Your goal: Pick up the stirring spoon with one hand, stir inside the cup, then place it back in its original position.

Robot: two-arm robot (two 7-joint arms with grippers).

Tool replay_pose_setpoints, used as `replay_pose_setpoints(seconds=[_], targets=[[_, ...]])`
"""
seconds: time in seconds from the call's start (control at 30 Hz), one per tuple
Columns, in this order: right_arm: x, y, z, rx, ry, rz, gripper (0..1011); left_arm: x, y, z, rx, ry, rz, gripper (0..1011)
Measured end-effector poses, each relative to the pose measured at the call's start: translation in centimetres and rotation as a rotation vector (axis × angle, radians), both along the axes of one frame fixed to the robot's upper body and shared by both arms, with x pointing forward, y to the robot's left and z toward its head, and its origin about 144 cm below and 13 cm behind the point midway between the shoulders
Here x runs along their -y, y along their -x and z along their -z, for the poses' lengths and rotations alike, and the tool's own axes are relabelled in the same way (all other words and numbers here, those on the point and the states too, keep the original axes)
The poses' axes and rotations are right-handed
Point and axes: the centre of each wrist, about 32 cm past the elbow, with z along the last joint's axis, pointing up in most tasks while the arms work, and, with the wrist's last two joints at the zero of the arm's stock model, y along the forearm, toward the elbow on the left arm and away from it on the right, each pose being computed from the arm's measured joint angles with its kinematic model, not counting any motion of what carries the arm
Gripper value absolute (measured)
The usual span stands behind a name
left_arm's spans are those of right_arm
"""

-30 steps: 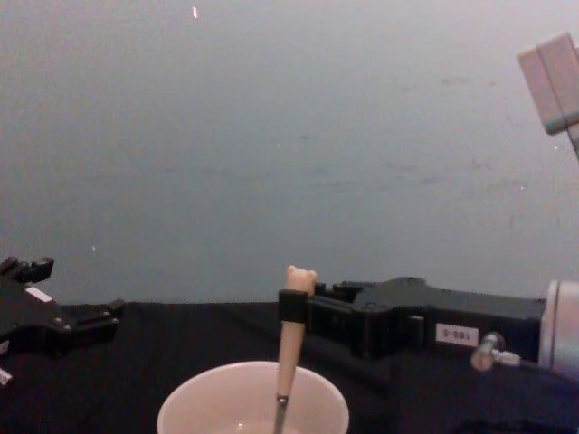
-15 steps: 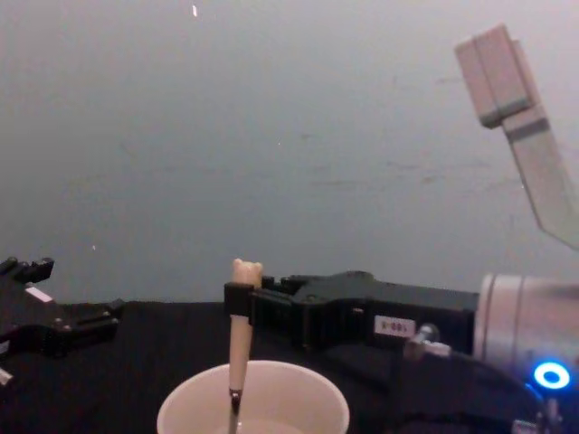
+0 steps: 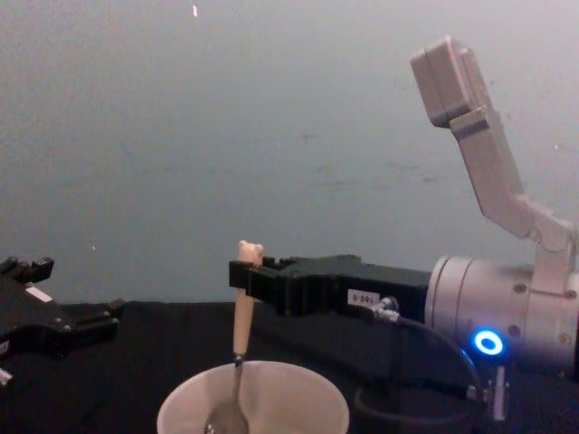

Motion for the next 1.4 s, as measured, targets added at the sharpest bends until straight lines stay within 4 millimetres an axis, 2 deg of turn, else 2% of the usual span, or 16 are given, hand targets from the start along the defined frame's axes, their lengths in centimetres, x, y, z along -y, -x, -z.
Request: replay_pose_setpoints(seconds=[0.4, 1.0, 1.17, 1.4], targets=[[1.3, -0.7, 0.0, 0.012, 0.012, 0.047, 218, 0.0, 0.0, 0.0, 0.000, 0.000, 0.000, 1001], [6.0, 2.1, -0.9, 0.010, 0.014, -0.004, 218, 0.0, 0.0, 0.0, 0.000, 0.000, 0.000, 1001], [6.2, 2.8, -0.9, 0.000, 0.015, -0.021, 218, 0.0, 0.0, 0.0, 0.000, 0.000, 0.000, 1002], [5.5, 3.6, -0.7, -0.015, 0.010, -0.065, 218, 0.0, 0.0, 0.0, 0.000, 0.000, 0.000, 1001]])
